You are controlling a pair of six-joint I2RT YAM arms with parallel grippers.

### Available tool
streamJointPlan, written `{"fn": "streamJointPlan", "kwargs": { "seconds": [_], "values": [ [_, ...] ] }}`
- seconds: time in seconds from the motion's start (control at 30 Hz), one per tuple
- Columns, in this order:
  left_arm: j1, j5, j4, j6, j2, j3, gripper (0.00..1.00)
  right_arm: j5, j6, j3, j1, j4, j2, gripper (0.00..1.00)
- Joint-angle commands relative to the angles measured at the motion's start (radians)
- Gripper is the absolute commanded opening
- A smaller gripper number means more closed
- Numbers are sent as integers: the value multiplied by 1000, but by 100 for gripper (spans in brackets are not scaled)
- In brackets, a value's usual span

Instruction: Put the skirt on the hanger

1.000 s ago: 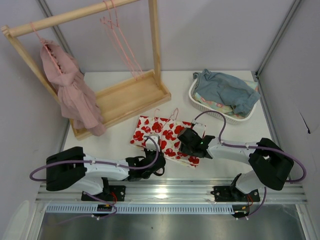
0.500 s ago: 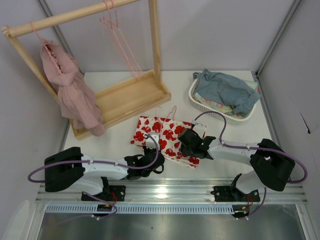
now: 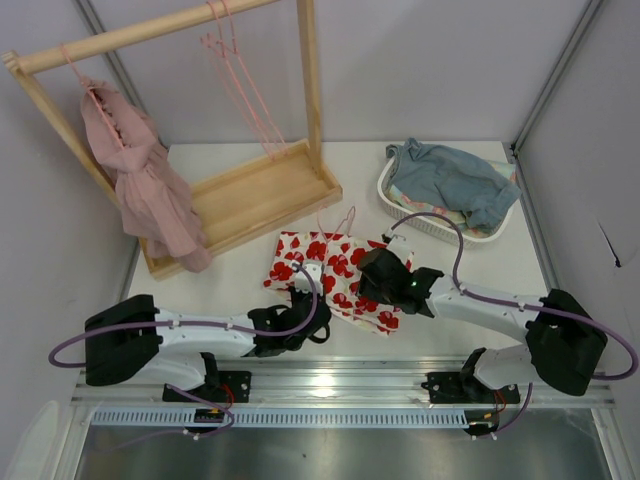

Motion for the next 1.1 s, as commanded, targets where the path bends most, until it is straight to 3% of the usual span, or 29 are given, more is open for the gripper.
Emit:
{"fn": "streamJointPlan", "kwargs": {
  "seconds": [0.0,0.27,0.57,1.07],
  "values": [
    [0,-38,38,24,-41,49,0,41,-15,28,-9,1,-55,51],
    [-10,-52,29,7,-34,48,0,63,48,-41,-5,-62,-67,50],
    [-29,-56,28,-8,-27,52,0,60,96,-153,0,-8,-52,48],
    [-44,-37,46,-5,-17,52,0,61,97,-133,20,23,-20,47]
  ]
}}
